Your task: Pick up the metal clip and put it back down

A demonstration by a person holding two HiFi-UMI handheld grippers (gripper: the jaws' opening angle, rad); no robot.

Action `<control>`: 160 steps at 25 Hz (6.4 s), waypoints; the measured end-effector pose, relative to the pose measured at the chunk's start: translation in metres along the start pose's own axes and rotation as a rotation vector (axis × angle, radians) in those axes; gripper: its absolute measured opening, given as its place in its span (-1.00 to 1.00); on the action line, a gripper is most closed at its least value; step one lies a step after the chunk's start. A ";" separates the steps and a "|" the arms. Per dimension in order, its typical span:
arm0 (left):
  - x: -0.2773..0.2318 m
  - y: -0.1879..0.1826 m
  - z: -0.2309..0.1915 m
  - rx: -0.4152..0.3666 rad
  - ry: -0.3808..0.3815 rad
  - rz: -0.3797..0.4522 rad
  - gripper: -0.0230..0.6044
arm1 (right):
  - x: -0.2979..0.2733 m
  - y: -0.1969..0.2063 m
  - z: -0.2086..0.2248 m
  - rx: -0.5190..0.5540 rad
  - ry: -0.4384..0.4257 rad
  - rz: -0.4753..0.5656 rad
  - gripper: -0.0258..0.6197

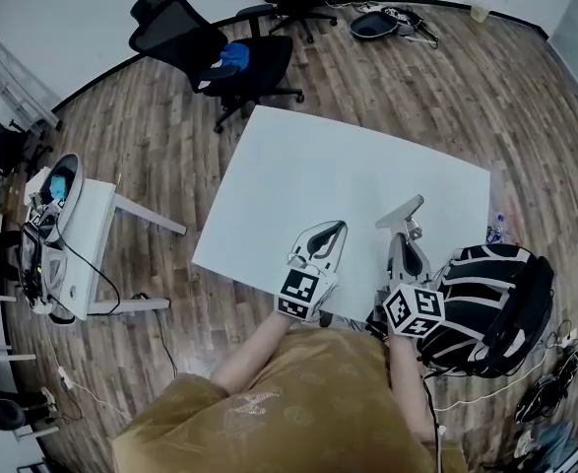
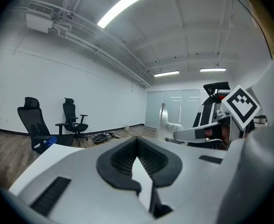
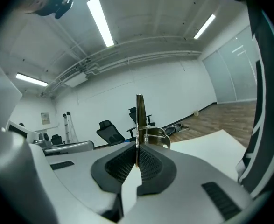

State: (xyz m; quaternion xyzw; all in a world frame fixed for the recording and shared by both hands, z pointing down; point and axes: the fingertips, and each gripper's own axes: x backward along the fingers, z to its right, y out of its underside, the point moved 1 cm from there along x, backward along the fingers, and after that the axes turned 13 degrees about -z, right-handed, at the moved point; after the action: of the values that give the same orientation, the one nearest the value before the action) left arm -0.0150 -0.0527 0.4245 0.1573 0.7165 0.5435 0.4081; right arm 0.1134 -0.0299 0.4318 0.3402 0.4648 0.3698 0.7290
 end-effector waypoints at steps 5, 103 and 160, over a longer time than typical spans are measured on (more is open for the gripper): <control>0.006 -0.007 -0.009 0.006 -0.043 0.027 -0.91 | 0.014 -0.020 0.001 0.078 0.050 0.086 -0.90; -0.006 0.049 -0.026 0.018 -0.174 -0.100 -0.91 | 0.009 0.052 0.035 -0.023 0.096 -0.048 -0.90; -0.034 0.165 -0.009 0.118 -0.071 -0.362 -0.91 | -0.039 0.192 0.054 -0.925 -0.149 -0.300 -0.90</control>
State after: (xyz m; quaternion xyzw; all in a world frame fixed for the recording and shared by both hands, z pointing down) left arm -0.0373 -0.0219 0.5893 0.0686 0.7490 0.4123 0.5141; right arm 0.1093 0.0242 0.6280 -0.0644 0.2422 0.4031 0.8801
